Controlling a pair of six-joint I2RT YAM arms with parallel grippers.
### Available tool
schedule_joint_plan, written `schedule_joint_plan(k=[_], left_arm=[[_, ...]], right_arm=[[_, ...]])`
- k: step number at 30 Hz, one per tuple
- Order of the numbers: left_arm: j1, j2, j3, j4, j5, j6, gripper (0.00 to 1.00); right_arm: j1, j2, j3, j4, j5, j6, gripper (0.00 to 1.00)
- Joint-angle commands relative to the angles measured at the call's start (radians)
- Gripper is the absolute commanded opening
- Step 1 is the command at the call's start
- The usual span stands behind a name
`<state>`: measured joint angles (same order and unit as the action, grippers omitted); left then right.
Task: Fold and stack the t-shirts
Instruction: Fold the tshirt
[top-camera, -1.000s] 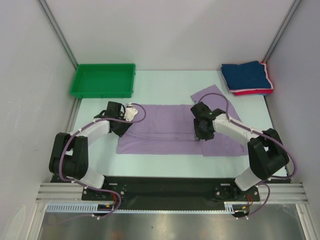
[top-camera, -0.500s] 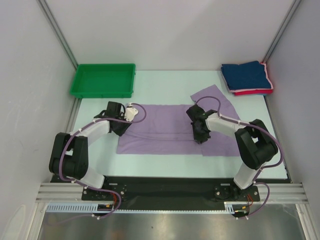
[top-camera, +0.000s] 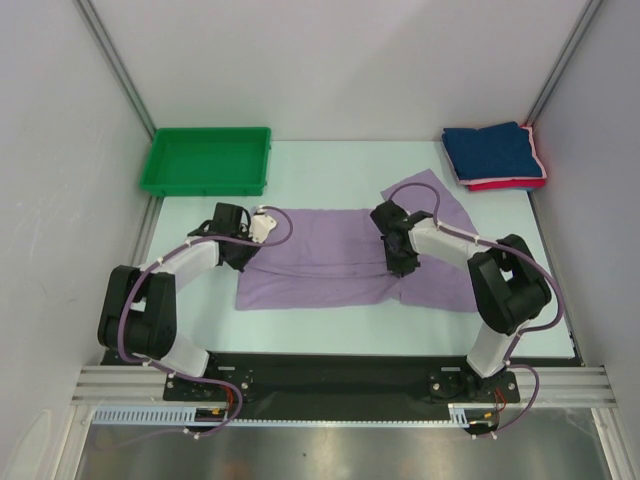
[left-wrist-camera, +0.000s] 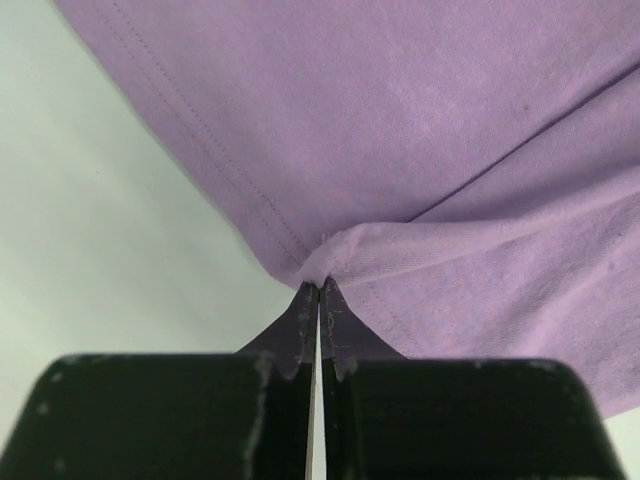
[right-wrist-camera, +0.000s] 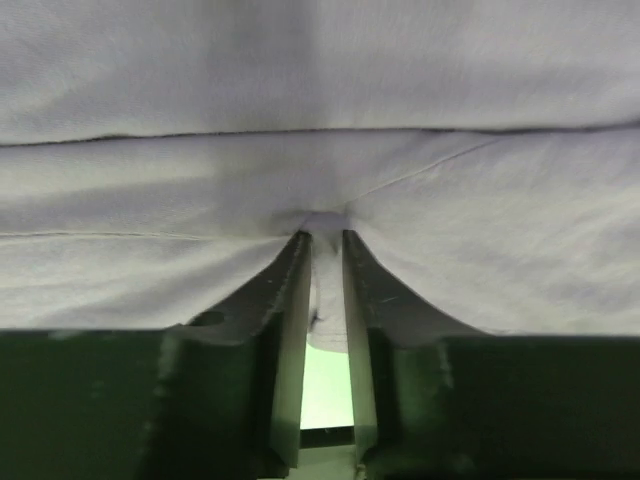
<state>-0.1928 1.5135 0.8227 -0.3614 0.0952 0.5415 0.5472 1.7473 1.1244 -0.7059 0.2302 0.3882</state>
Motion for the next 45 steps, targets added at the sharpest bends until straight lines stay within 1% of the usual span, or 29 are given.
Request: schedule_joint_plan(k=[1,2,7,10,11,15,16,18,25,36,37,38,39,40,41,43,44,45], left_arm=[[0.006,-0.032,0.018,0.001,0.034,0.000,0.00],[0.006,-0.032,0.018,0.001,0.034,0.000,0.01],[0.006,-0.030,0.018,0.002,0.028,0.003,0.00],[0.007,-0.030,0.018,0.004,0.023,0.005,0.00],[0.007,-0.030,0.019,0.004,0.018,0.006,0.00],[0.006,-0.032,0.024,0.002,0.020,0.005,0.01],[0.006,-0.032,0.024,0.002,0.020,0.003,0.01],[0.006,-0.035,0.024,0.002,0.020,0.002,0.00],[0.006,-0.030,0.039,0.006,0.009,0.002,0.00],[0.021,0.050,0.062,0.039,-0.045,-0.029,0.00],[0.023,0.053,0.062,0.039,-0.049,-0.032,0.01],[0.024,0.062,0.065,0.036,-0.052,-0.032,0.06],[0.026,0.065,0.070,0.033,-0.055,-0.032,0.14],[0.027,0.065,0.072,0.032,-0.061,-0.035,0.27],[0.029,0.060,0.073,0.030,-0.068,-0.035,0.33],[0.035,0.033,0.078,0.032,-0.092,-0.040,0.47],[0.036,0.021,0.081,0.029,-0.092,-0.041,0.48],[0.036,-0.013,0.090,0.018,-0.092,-0.043,0.50]], right_arm=[[-0.004,0.014,0.045,-0.027,0.037,-0.021,0.26],[-0.006,0.018,0.038,-0.029,0.041,-0.023,0.29],[-0.010,0.037,0.044,-0.009,0.047,-0.034,0.31],[-0.009,0.040,0.055,0.011,0.055,-0.034,0.21],[-0.010,0.043,0.060,0.014,0.064,-0.034,0.15],[-0.010,0.050,0.080,0.005,0.075,-0.040,0.11],[-0.010,0.050,0.081,0.006,0.077,-0.040,0.06],[-0.010,0.046,0.081,0.008,0.080,-0.041,0.00],[-0.013,0.043,0.133,-0.018,0.103,-0.058,0.00],[-0.039,0.135,0.173,0.028,0.086,-0.104,0.00],[-0.041,0.142,0.189,0.028,0.086,-0.106,0.01],[-0.041,0.152,0.198,0.025,0.084,-0.106,0.14],[-0.041,0.153,0.209,0.019,0.084,-0.104,0.22],[-0.041,0.153,0.221,0.008,0.084,-0.101,0.27],[-0.041,0.147,0.235,0.005,0.083,-0.101,0.35],[-0.043,0.117,0.241,-0.006,0.084,-0.089,0.44],[-0.047,0.101,0.239,-0.012,0.084,-0.084,0.49],[-0.050,0.060,0.235,-0.020,0.086,-0.072,0.50]])
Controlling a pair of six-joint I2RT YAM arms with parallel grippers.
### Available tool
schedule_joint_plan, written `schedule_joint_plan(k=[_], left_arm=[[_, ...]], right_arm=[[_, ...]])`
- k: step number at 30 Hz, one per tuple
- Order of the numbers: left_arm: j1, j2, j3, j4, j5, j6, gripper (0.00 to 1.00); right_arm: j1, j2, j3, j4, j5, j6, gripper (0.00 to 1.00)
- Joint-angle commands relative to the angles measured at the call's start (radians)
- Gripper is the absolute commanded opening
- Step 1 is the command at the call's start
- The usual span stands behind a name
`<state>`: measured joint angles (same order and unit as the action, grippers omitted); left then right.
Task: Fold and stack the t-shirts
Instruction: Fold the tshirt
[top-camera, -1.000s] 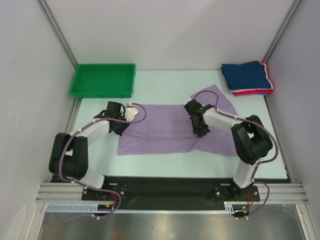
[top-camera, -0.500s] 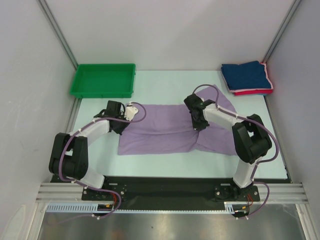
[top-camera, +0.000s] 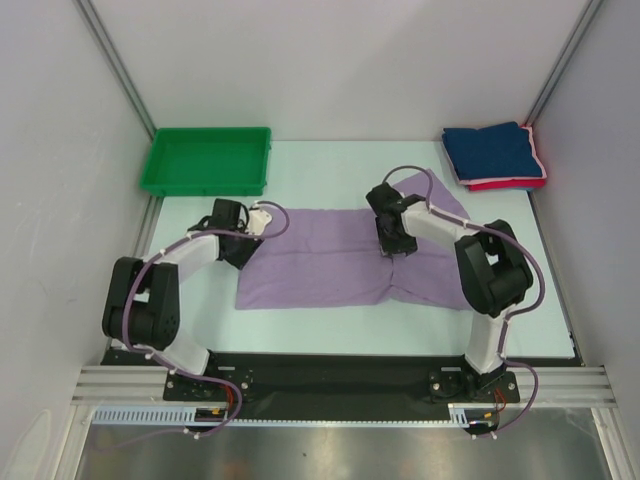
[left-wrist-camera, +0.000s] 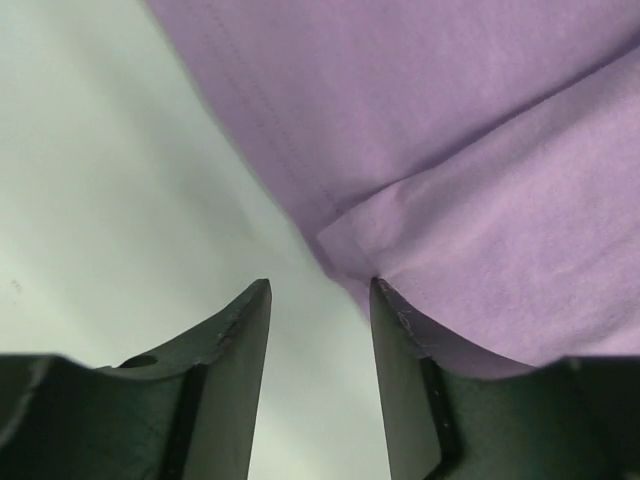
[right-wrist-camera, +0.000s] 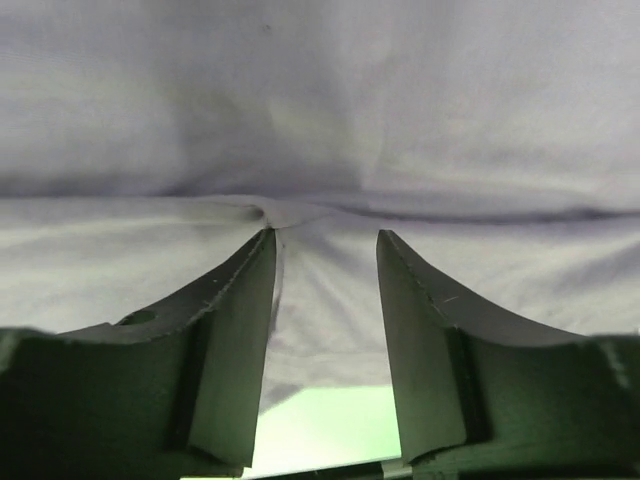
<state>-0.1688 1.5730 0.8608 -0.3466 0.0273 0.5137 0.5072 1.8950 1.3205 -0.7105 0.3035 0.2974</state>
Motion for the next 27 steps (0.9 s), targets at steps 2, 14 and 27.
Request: schedule_joint_plan(k=[2,14,27], left_arm=[[0.012,-0.117,0.058,-0.017,-0.012,-0.012,0.51],[-0.141,-0.352,-0.242,-0.157,0.120,0.293,0.65],[-0.198,-0.211,-0.327,-0.014,0.033,0.275,0.39]], right_arm=[[-0.031,-0.143,0.011,-0.035,0.009,0.037,0.51],[-0.665,-0.637,-0.547,-0.012,-0.257,0.253,0.49],[-0.883,-0.574,-0.665,0.147,-0.271,0.266,0.43]])
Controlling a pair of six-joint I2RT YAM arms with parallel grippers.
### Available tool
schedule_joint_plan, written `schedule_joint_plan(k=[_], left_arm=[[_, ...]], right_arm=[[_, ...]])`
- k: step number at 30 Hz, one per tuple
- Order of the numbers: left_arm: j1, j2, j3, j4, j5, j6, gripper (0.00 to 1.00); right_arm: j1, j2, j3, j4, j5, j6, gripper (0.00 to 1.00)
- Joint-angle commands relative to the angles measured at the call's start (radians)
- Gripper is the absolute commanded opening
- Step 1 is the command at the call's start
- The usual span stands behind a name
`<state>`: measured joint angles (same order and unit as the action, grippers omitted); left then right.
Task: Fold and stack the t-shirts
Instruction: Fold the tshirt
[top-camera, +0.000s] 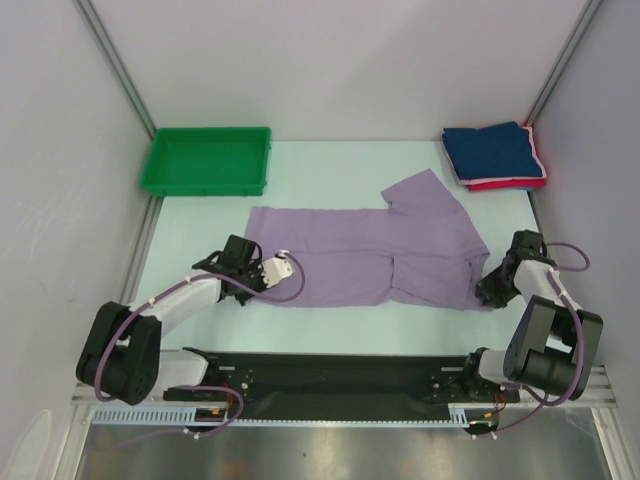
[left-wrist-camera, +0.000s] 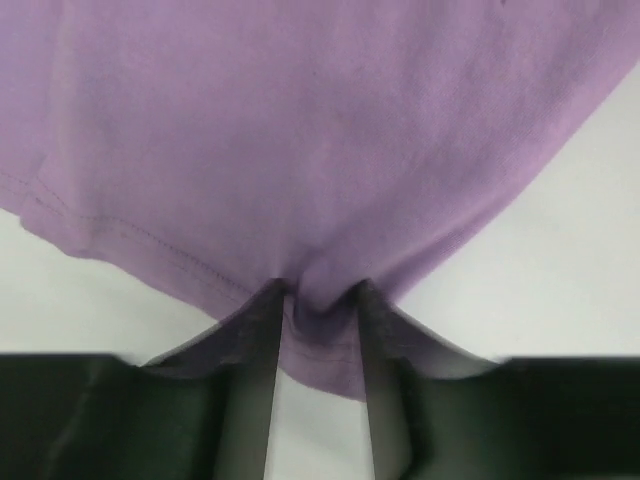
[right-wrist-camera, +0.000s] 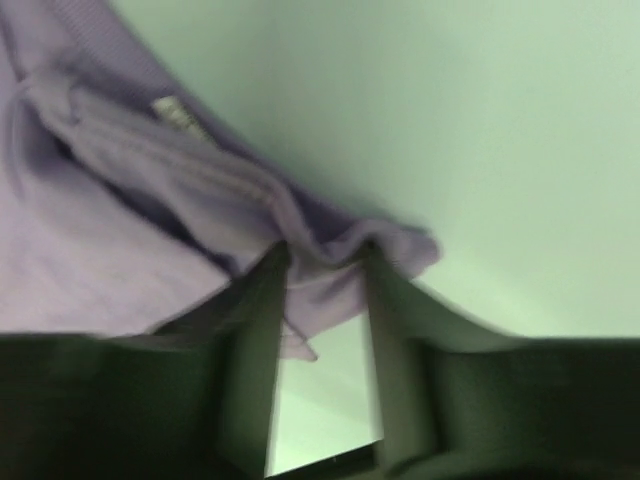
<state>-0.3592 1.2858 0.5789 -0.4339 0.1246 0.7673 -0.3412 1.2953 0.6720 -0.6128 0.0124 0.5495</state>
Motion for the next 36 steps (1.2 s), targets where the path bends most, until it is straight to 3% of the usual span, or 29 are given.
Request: schedule_joint_plan(k=[1,3,4,5,17,18,19,20,21,22,25,27,29,31,33,36], left_arm=[[-0.007,0.070,-0.042,0.066,-0.065,0.023,0.20],[-0.007,0.052,-0.040,0.034,-0.059,0.035,0.00],[-0.004,0.037,-0.043,0.020,-0.062,0.053,0.00],[-0.001,0.006,-0.047,0.009,-0.059,0.067,0.00],[0.011,-0.187,-0.036,-0.365,0.133,0.187,0.00],[0.011,-0.192,-0.031,-0.391,0.144,0.190,0.00],[0.011,-0.197,-0.027,-0.403,0.148,0.199,0.00],[0.011,-0.195,-0.022,-0.413,0.150,0.201,0.05],[0.012,-0.189,-0.002,-0.423,0.152,0.201,0.20],[0.023,-0.172,0.015,-0.431,0.167,0.190,0.49],[0.125,-0.152,0.133,-0.445,0.265,0.158,0.81],[0.198,-0.138,0.241,-0.389,0.323,0.107,0.84],[0.276,-0.122,0.288,-0.224,0.317,-0.069,0.85],[0.305,-0.097,0.329,-0.122,0.278,-0.240,0.85],[0.307,-0.030,0.379,-0.059,0.239,-0.314,0.82],[0.307,0.100,0.474,-0.054,0.185,-0.419,0.73]], right_arm=[[-0.074,0.030,-0.025,0.051,0.006,0.012,0.33],[-0.125,0.012,-0.044,0.053,-0.003,0.010,0.20],[-0.155,-0.022,-0.049,0.053,-0.034,0.006,0.06],[-0.206,-0.043,-0.054,0.050,-0.041,0.001,0.00],[-0.314,-0.178,-0.032,-0.044,-0.098,0.038,0.00],[-0.320,-0.201,-0.029,-0.057,-0.086,0.050,0.02],[-0.335,-0.215,-0.025,-0.061,-0.074,0.056,0.16],[-0.344,-0.226,-0.025,-0.059,-0.071,0.062,0.24],[-0.351,-0.238,-0.020,-0.051,-0.071,0.067,0.30],[-0.354,-0.258,-0.012,-0.048,-0.071,0.072,0.41],[-0.343,-0.243,0.069,-0.022,-0.115,0.055,0.47],[-0.279,-0.219,0.130,0.031,-0.147,0.026,0.48],[-0.129,-0.165,0.234,0.076,-0.164,-0.052,0.50],[-0.008,-0.101,0.379,0.100,-0.070,-0.120,0.55],[0.135,0.045,0.495,0.070,-0.014,-0.213,0.56],[0.201,0.281,0.729,0.016,0.005,-0.287,0.55]])
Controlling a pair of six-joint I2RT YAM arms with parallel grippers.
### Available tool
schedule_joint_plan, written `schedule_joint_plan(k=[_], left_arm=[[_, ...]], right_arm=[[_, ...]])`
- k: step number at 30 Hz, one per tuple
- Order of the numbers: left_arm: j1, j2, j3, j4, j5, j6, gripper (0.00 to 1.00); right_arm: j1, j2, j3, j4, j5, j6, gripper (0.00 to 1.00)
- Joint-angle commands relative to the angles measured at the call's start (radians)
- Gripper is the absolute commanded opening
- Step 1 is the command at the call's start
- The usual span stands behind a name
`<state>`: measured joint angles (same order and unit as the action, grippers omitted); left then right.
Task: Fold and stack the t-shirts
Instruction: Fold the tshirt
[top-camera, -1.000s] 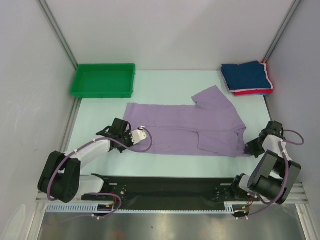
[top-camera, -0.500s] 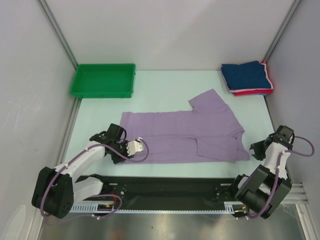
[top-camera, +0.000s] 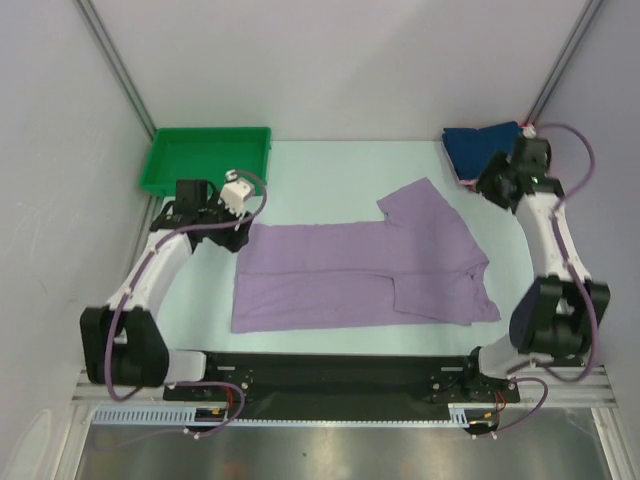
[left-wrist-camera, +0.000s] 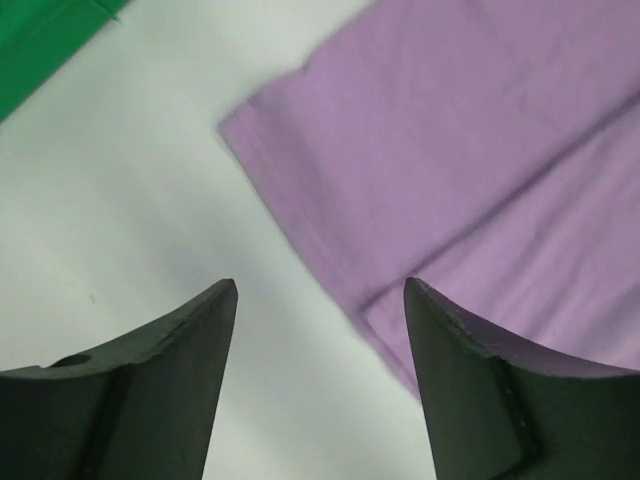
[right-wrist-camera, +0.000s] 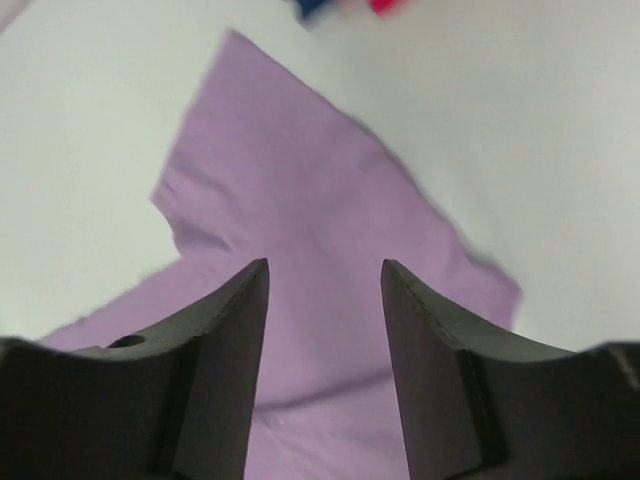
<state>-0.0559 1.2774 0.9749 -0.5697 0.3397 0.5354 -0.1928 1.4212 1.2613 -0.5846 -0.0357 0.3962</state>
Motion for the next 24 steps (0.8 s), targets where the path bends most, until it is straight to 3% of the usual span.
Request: schedule_joint_plan(k=[1,9,13,16,24], left_arm=[[0.004,0.143,0.103,0.074,-0.040,-0.210,0.70],[0.007,0.387,0.266,0.074,-0.125,-0.258,0.69],[0.007,0.470,0.291,0.105,-0.137,-0.272,0.70],[0.010,0.522,0.295,0.136,-0.136,-0.281,0.69],[0.021,0.592,0.295,0.168,-0.099,-0.305,0.68]], right_arm=[[0.076,0.212,0.197,-0.027,0.043,-0.143,0.53],[0.190,0.823,0.847,-0.217,0.114,-0.238,0.46],[0.234,1.051,1.104,-0.297,0.138,-0.257,0.45],[0.248,1.149,1.159,-0.288,0.157,-0.250,0.46],[0.271,1.214,1.159,-0.242,0.240,-0.263,0.54]])
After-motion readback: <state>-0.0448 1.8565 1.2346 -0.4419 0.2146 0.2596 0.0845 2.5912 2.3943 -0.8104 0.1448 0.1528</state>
